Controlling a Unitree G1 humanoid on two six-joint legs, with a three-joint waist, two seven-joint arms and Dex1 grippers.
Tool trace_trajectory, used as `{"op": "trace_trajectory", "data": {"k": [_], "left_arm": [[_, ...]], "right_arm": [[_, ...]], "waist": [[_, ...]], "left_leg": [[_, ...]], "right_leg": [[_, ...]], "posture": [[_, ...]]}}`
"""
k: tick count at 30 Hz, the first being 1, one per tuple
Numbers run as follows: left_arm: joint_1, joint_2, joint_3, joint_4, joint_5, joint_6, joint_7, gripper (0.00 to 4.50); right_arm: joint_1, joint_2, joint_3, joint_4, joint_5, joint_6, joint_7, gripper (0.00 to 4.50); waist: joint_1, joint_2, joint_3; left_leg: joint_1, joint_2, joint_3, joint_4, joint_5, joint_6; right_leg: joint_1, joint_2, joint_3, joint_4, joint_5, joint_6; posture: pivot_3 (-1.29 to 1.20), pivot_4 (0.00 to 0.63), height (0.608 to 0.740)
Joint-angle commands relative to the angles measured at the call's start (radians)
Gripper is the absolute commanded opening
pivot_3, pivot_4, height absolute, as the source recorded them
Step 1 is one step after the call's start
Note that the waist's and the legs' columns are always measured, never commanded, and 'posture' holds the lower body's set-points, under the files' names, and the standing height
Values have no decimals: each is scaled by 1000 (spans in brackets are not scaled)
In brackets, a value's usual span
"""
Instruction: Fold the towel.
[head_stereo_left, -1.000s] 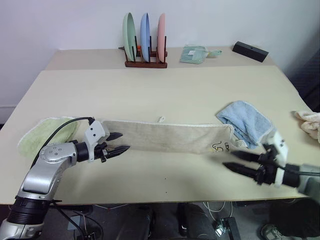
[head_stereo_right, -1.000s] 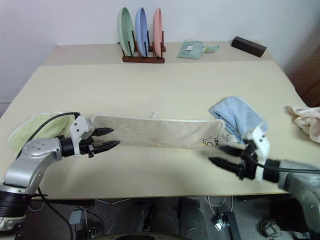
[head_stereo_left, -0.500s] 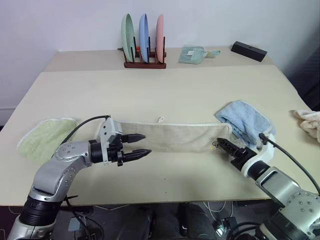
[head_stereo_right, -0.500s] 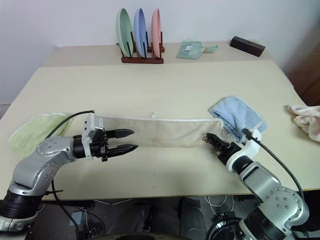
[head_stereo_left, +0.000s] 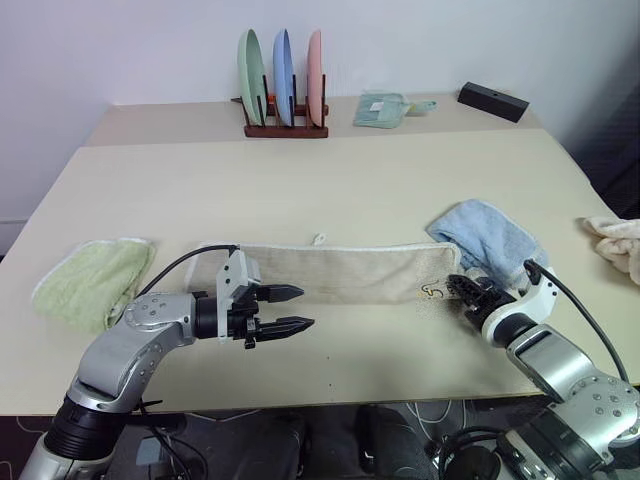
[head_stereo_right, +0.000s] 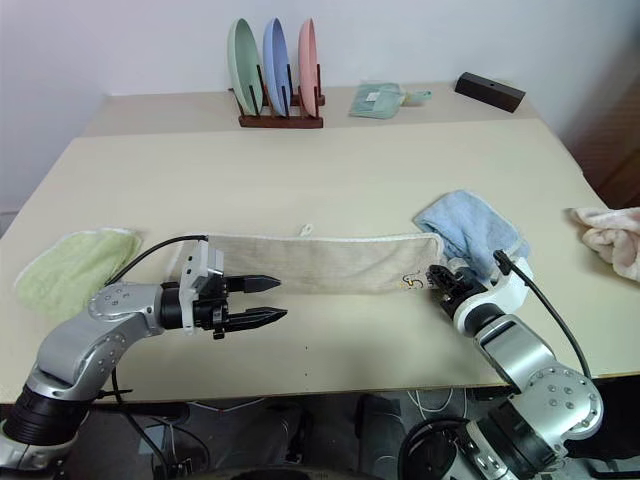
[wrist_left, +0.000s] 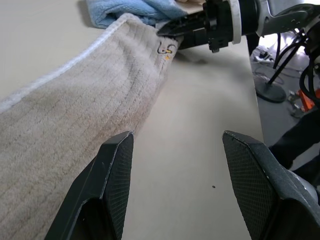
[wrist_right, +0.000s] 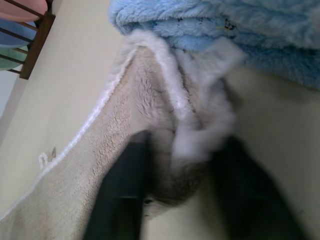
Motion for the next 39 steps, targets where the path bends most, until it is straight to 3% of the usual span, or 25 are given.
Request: {"op": "trace_trajectory", "data": {"k": [1,5,11,13,18,23,28,39], "left_arm": [[0,9,-2,-2,13,-27,-10,2857],[6,14,7,8,17,-34,-13,2857],[37,32,41,16,14,-34,-4,2857],[51,37,57,23,17,-39,3,2857],[36,33,75,48,28,-46,22,2857],[20,33,108,76,29,-56,50,2857],[31,45,146,86,33,-60,70,2857],[89,56,179,42,20,-44,89,2857]], "right_arm": [[21,-35,52,-42,51,-43,19,12],[88,-133,175,-94,22,-110,91,12],[135,-445,378,-162,-63,-279,331,12],[116,-645,498,-194,-131,-345,481,12],[27,-914,875,-203,-351,-535,700,12],[-209,-820,1169,-94,-466,-562,754,12],[-354,-661,1337,38,-545,-541,771,12],[-356,-623,1372,82,-643,-550,807,12]], "waist": [[-7,0,0],[-8,2,-1],[-8,2,0],[-7,3,0],[-9,2,0],[-8,-1,1],[-2,-2,1],[-6,-2,1]], "left_leg": [[0,0,0,0,0,0],[0,0,0,-1,0,0],[0,0,0,-1,0,0],[0,0,1,-1,0,0],[0,1,1,-1,-1,1],[-1,1,1,0,-1,1],[-3,1,0,0,0,1],[-4,0,-1,0,-1,2]], "right_leg": [[0,0,0,0,0,0],[0,0,0,0,0,0],[0,0,0,-1,-1,1],[0,0,0,-1,-1,1],[1,0,-1,-2,-1,2],[0,-1,-1,-3,-1,1],[-1,0,-1,-4,-1,1],[0,0,-2,-8,0,3]], "posture": [[0,150,737],[0,150,737],[0,150,737],[0,150,737],[0,150,737],[0,150,737],[0,150,737],[0,150,737]]}}
